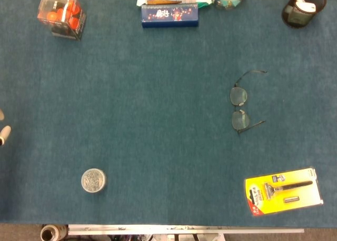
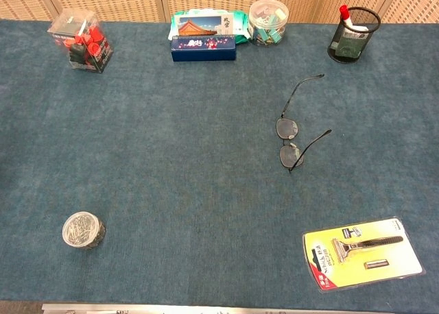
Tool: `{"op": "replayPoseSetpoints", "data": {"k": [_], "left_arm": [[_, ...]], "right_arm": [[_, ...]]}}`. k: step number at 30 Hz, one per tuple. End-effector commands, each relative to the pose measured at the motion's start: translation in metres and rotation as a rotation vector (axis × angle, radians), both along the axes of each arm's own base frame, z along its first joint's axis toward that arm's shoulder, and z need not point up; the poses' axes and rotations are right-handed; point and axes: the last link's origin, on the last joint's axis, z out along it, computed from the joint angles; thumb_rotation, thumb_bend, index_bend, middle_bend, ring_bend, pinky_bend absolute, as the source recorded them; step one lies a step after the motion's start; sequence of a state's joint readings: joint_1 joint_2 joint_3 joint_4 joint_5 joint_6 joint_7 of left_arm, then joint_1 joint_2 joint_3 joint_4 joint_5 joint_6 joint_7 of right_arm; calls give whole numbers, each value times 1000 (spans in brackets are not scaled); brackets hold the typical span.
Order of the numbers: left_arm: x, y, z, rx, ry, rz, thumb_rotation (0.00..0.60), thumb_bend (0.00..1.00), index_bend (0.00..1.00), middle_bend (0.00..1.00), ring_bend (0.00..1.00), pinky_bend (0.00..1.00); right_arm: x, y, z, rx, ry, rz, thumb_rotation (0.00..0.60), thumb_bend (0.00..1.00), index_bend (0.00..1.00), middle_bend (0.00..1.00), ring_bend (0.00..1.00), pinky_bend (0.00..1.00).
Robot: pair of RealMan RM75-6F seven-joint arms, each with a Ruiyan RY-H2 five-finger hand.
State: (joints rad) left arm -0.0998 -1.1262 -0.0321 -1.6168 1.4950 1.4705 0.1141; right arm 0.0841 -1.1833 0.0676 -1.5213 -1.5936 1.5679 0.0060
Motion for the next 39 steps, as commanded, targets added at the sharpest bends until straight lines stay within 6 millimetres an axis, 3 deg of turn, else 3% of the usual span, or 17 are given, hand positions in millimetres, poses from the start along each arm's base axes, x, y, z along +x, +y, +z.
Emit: {"op": "replayPoseSetpoints", "data": {"k": [1,11,23,39], "left_arm": [[0,-1,-1,-2,-1,-2,600,206,544,469,517,617],[-2,-3,2,3,-11,10,600,206,544,470,518,618],[-3,-3,4,13,-11,17,600,206,544,470,518,618],[-6,-6,9,34,-15,36,600,206,544,470,518,618]], "right_arm": [[2,3,0,-6,-7,20,600,101,526,413,290,337],[15,-1,-4,-21,-34,120,600,101,526,413,290,337],[61,-14,-7,-22,-16,354,600,101,526,413,290,352],[108,-37,-49,128,132,624,600,99,519,411,290,382]]}}
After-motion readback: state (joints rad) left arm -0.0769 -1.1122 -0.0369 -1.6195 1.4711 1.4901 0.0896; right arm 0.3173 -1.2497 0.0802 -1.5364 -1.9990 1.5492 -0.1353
